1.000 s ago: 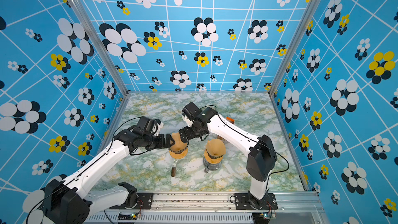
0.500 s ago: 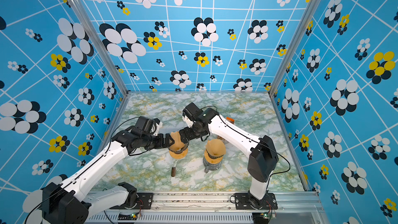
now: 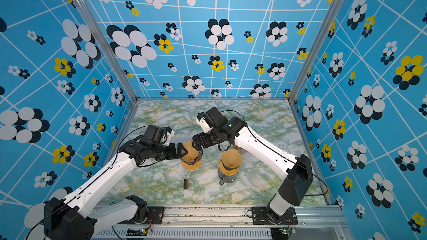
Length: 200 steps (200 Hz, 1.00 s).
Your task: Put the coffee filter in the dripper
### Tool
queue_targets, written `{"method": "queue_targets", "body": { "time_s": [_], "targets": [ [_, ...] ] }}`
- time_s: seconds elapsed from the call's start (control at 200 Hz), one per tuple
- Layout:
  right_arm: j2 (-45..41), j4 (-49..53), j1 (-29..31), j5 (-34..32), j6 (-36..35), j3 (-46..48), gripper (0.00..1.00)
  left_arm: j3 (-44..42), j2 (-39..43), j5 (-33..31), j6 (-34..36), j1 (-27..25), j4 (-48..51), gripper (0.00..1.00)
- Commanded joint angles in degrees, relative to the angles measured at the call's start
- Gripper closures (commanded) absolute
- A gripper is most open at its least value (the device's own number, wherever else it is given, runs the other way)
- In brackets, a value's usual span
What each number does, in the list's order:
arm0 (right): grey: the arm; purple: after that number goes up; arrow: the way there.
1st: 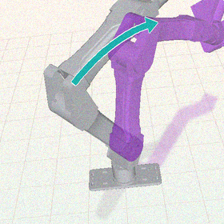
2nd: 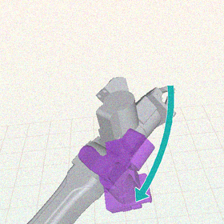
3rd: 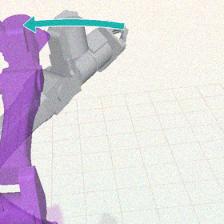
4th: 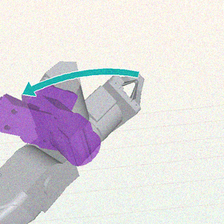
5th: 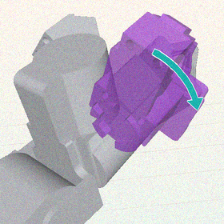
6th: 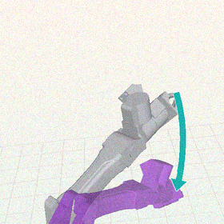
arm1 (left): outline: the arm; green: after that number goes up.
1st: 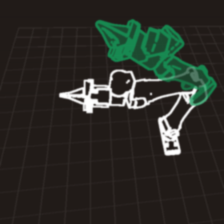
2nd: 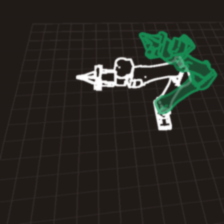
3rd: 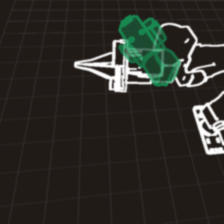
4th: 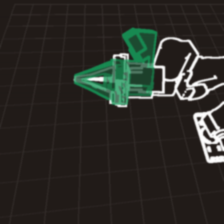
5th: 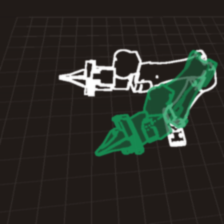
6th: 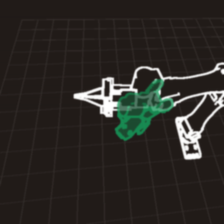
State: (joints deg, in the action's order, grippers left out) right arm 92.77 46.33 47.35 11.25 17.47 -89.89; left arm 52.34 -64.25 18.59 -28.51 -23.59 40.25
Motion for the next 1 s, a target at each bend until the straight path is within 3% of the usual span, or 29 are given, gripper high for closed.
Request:
{"method": "queue_targets", "body": {
  "time_s": [0.0,0.15,0.305,0.6,0.835,0.995],
  "targets": [
    [-0.85,-0.76,-0.07,0.18,1.18,1.61,0.09,1.1,2.12,2.8,0.55,0.41,-0.19,0.01],
    [-2.22,-2.35,0.39,2.2,1.96,2.7,0.28,1.74,4.27,2.63,2.41,0.48,0.09,0.01],
    [-2.19,-0.85,0.85,1.41,1.64,1.76,0.41,4.63,6.0,1.15,4.82,0.76,2.69,0.01],
    [0.57,3.53,2.48,-7.2,1.11,-0.29,0.49,7.7,4.0,0.36,6.88,2.77,9.1,0.01],
    [1.55,4.86,2.48,-7.73,1.2,-0.91,0.6,6.62,1.95,4.91,6.89,3.44,7.96,0.01],
    [3.01,5.87,2.46,-7.98,0.78,-1.17,0.61,6.19,0.27,4.89,6.73,3.47,7.96,0.01]
  ]
}}
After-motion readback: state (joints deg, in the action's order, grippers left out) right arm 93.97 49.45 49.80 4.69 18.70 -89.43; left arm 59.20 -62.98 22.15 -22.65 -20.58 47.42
